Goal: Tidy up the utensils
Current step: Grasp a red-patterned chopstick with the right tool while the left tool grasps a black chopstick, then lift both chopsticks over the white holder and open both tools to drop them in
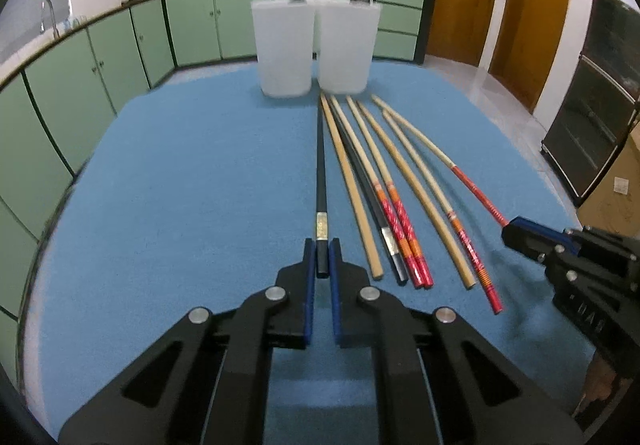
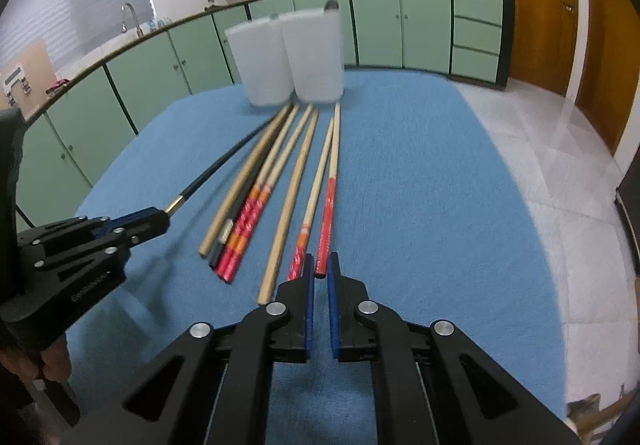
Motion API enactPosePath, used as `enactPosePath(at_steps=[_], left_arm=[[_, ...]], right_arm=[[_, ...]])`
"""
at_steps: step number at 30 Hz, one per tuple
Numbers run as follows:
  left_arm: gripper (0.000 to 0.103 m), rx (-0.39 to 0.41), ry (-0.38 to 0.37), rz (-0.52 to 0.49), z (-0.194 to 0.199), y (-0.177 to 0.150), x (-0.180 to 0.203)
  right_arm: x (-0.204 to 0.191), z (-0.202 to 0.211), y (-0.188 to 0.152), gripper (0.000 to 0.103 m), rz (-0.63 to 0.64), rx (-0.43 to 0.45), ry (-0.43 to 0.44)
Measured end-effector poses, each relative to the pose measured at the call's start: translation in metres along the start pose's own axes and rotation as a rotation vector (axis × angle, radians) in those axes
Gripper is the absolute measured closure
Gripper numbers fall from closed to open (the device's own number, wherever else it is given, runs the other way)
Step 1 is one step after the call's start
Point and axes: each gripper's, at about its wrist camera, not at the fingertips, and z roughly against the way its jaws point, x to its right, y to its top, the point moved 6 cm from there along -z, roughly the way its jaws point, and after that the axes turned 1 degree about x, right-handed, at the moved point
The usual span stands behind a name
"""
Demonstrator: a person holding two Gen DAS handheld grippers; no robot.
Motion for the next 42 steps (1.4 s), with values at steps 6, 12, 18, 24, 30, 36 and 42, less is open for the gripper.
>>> enactPosePath(at_steps=[6, 12, 18, 24, 30, 36, 42], left_arm=[[0.097, 0.096, 0.021, -0.016, 0.038, 0.027, -0.007], [0.097, 0.185, 0.021, -0.010, 0.068, 0.063, -0.014], [0.097, 0.247, 0.004, 0.010, 0.086, 0.096, -0.020], [0.097, 0.289, -0.011, 0.007, 0.095, 0.124, -0.023], [0.097, 0.311, -0.027, 0.008, 0.098, 0.143, -0.025], [0.097, 0.340, -0.032, 0.006, 0.106, 0.154, -0.025], [0.097, 0.386, -0.031, 0.013, 0.116, 0.171, -0.028]], right_arm=[[0.000, 0.034, 0.026, 0.097, 0.020, 0.086, -0.011], [0.005, 0.063, 0.062, 0.097, 0.024, 0.171, -0.011], [0.011, 0.077, 0.101, 0.097, 0.006, 0.222, 0.013], [0.011, 0.083, 0.132, 0.097, 0.017, 0.247, 0.037], [0.007, 0.086, 0.155, 0.097, 0.048, 0.250, 0.076], [0.003, 0.091, 0.173, 0.098, 0.075, 0.259, 0.111], [0.002, 0.101, 0.193, 0.098, 0.094, 0.305, 0.120]])
